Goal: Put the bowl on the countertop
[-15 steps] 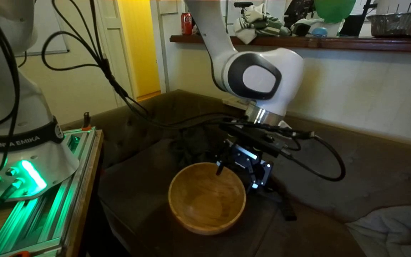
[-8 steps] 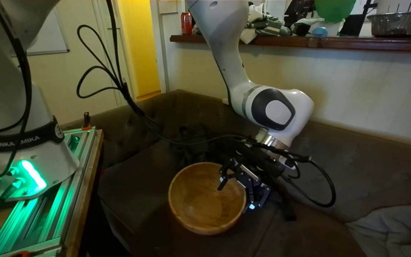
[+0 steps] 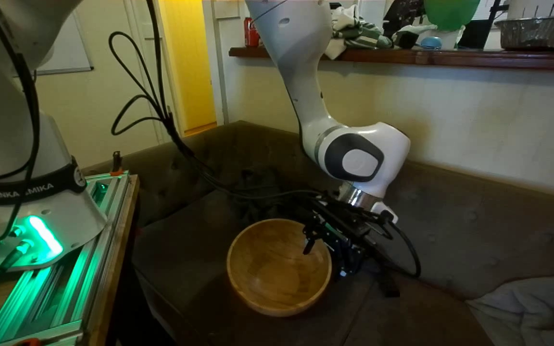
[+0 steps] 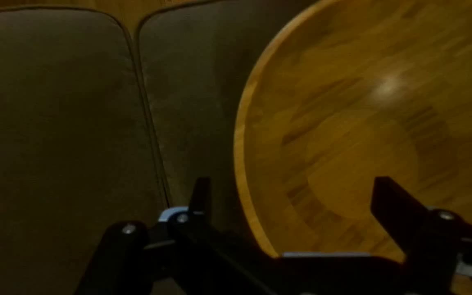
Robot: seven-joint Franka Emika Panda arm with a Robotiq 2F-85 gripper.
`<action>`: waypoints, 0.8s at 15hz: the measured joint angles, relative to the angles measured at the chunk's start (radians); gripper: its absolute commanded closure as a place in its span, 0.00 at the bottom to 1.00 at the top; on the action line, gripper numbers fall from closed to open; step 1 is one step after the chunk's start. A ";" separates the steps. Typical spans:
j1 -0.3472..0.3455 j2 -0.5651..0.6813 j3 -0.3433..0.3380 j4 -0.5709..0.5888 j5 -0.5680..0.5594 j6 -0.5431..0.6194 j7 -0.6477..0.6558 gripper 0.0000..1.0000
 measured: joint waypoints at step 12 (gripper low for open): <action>-0.080 0.023 0.060 -0.062 -0.001 0.316 -0.039 0.00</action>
